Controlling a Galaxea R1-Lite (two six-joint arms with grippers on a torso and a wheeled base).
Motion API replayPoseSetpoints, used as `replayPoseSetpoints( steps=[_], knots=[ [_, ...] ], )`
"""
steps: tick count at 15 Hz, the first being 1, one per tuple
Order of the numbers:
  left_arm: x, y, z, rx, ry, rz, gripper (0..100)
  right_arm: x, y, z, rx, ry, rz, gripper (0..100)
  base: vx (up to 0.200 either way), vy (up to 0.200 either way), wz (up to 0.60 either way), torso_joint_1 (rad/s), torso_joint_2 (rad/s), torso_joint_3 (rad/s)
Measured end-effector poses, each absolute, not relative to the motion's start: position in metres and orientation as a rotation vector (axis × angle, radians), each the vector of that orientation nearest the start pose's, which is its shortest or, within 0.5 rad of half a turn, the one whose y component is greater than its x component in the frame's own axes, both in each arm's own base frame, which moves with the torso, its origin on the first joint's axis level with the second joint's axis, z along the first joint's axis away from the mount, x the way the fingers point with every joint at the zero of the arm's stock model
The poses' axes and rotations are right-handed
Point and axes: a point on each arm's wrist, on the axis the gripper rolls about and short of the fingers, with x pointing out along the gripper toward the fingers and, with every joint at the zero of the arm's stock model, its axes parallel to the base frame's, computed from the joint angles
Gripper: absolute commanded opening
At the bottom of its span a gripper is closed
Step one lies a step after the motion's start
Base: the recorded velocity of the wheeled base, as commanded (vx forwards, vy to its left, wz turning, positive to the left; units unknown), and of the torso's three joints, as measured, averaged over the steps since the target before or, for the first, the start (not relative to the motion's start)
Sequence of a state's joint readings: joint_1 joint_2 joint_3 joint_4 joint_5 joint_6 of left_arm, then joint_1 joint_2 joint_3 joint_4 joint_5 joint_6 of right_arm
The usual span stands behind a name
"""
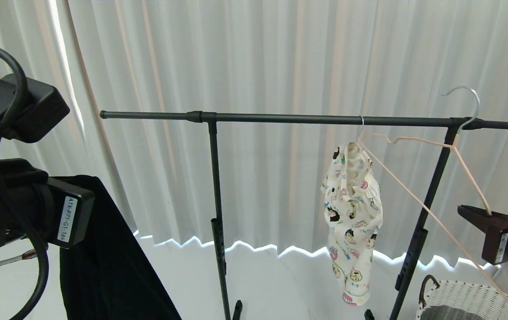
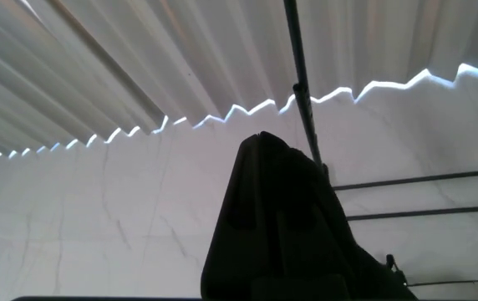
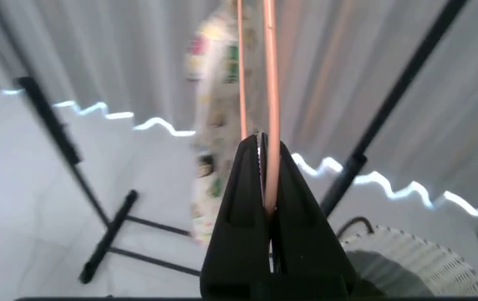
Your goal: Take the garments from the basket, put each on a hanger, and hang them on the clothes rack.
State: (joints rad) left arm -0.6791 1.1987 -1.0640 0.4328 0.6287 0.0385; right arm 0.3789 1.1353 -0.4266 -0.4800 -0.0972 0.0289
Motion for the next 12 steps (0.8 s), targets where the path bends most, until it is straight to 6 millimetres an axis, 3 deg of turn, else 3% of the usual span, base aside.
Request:
replayPoseSetpoints(
  steps=[3, 8, 12],
  knots=[
    [0.13, -0.089, 0.277, 0.385, 0.451, -0.064, 0, 0.131, 0.071, 0.202, -0.028, 0.186, 0.409, 0, -0.2, 0.0, 0.0, 0.002, 0.0, 0.007],
    [0.126, -0.104, 0.263, 0.429, 0.486, -0.143, 0, 0.104, 0.101, 0.198, -0.056, 0.256, 0.678, 0, 0.0, 0.0, 0.0, 0.0, 0.0, 0.0],
    [0.159, -0.125, 0.252, 0.303, 0.564, -0.058, 0, 0.072, 0.126, 0.193, -0.061, 0.329, 0.943, 0, 0.0, 0.0, 0.0, 0.0, 0.0, 0.0]
  ],
)
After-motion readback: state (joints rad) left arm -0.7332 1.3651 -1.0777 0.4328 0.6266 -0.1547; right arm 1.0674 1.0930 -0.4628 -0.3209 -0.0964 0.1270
